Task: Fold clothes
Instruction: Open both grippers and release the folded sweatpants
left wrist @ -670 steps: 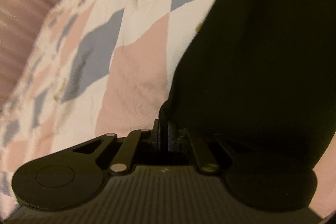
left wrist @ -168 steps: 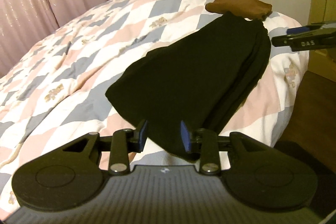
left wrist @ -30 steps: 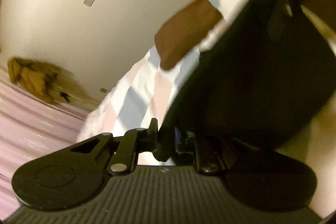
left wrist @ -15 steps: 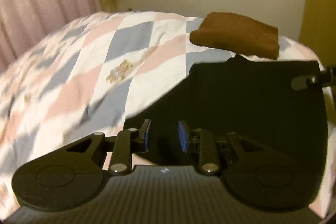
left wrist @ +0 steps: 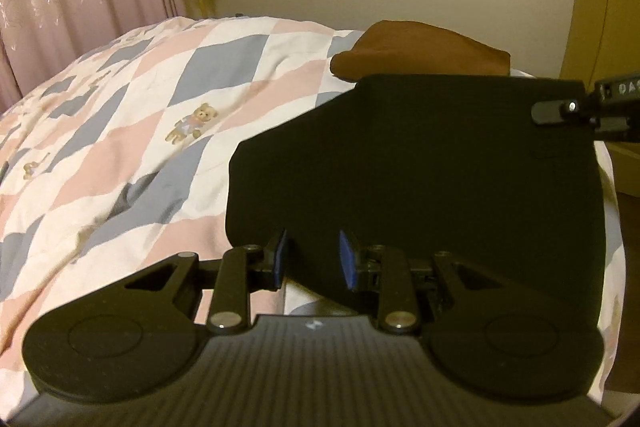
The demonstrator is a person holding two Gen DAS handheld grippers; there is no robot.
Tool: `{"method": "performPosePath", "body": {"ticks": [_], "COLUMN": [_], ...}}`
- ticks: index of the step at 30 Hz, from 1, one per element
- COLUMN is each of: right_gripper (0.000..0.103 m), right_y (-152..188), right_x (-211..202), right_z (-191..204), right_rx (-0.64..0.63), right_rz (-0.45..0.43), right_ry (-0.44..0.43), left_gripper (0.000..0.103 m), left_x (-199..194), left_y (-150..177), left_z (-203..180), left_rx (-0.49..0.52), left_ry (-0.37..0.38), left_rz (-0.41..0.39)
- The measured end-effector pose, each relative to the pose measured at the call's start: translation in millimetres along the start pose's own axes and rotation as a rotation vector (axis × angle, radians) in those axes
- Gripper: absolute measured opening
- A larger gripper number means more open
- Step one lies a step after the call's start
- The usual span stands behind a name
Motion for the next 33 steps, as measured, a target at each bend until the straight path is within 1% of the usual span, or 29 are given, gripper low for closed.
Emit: {"method": "performPosePath", "body": {"ticks": [1,3,4,5,6,7,10,12,13,14,16,17,19,21,22,23,24,25,26,27,28,30,32,33], "right_gripper": [0.012,0.015,0.020,0.037,0.046,0.052,0.052,0.049,0.040,0.033,0.023,0.023,0.021,0.022,0.022,0.022,0.021,0.021,0.021,0.021,0.023,0.023,0.023,0.023], "right_y": [1.4,4.1,5.4,6.8,5.9,0.3,-16.4,-20.5,-18.0,-13.9,0.6,6.2,11.1,16.0,18.5,21.0,23.5,25.9,26.2,22.0,19.1,19.0,18.9,20.5], "right_x": [0.4,1.2,1.7,2.1,-0.6,-9.9,-39.2,-51.1,-48.6,-44.0,-26.0,-18.8,-11.1,-3.6,0.2,4.0,7.7,11.4,11.5,3.7,-2.8,-10.4,-18.1,-18.5], "right_z": [-2.6,-7.8,-10.4,-13.0,-14.4,-13.4,-7.4,7.2,16.3,23.3,28.6,28.8,20.0,11.2,6.9,2.5,-1.9,-6.3,-9.2,-9.1,-6.6,8.1,23.0,28.4], "right_rx": [0.007,0.022,0.030,0.037,0.029,-0.011,-0.134,-0.229,-0.278,-0.323,-0.396,-0.419,-0.409,-0.400,-0.395,-0.390,-0.385,-0.380,-0.371,-0.351,-0.343,-0.377,-0.410,-0.432], "right_rz": [0.000,-0.001,-0.001,-0.001,-0.013,-0.051,-0.164,-0.229,-0.229,-0.219,-0.162,-0.140,-0.118,-0.096,-0.084,-0.073,-0.062,-0.051,-0.050,-0.068,-0.085,-0.109,-0.134,-0.134], "right_ry": [0.004,0.012,0.016,0.020,0.044,0.109,0.291,0.331,0.320,0.315,0.331,0.338,0.346,0.354,0.359,0.363,0.367,0.371,0.374,0.376,0.375,0.356,0.337,0.334], "left_gripper": [0.025,0.025,0.025,0.025,0.025,0.025,0.025,0.024,0.023,0.020,0.015,0.015,0.014,0.013,0.013,0.012,0.011,0.011,0.011,0.011,0.011,0.011,0.012,0.012], "left_x": [3.5,7.9,7.1,6.4,5.3,2.7,-2.2,3.1,7.3,14.6,38.0,50.8,84.8,116.6,128.3,131.6,133.4,128.8,121.5,114.3,108.9,99.4,107.2,116.5], "left_y": [2.0,5.5,5.4,5.3,4.6,1.3,-19.9,-38.3,-47.2,-54.5,-65.1,-69.1,-66.3,-56.9,-53.0,-53.3,-54.4,-59.5,-66.0,-72.2,-77.7,-88.0,-93.0,-95.4], "left_z": [0.5,0.4,-0.2,-0.7,-1.2,-1.3,0.6,0.2,-0.8,-2.4,-6.4,-7.7,-3.9,2.5,5.1,5.4,5.2,3.1,-0.5,-5.9,-15.0,-33.1,-50.6,-57.7], "left_rx": [-0.006,-0.008,0.000,0.007,0.015,0.024,0.049,0.064,0.072,0.078,0.089,0.094,0.096,0.100,0.106,0.106,0.104,0.094,0.085,0.080,0.090,0.113,0.164,0.182], "left_ry": [-0.005,-0.016,-0.018,-0.020,-0.022,-0.021,-0.023,-0.013,-0.004,0.013,0.047,0.060,0.049,0.013,-0.012,-0.020,-0.025,-0.012,0.014,0.047,0.085,0.158,0.182,0.190], "left_rz": [0.011,0.026,0.025,0.023,0.020,0.011,-0.039,-0.065,-0.076,-0.081,-0.061,-0.047,0.024,0.097,0.118,0.123,0.125,0.110,0.085,0.063,0.045,0.013,0.013,0.029]}}
Point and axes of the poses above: each gripper's, at about its wrist camera, not at the fingertips, and x roughly the way its jaws point, z to its left, y to its underside, the point moved 8 cm from there along x, roughly the way its jaws point, and after that the axes turned 11 degrees about -x, right-handed, at the moved point
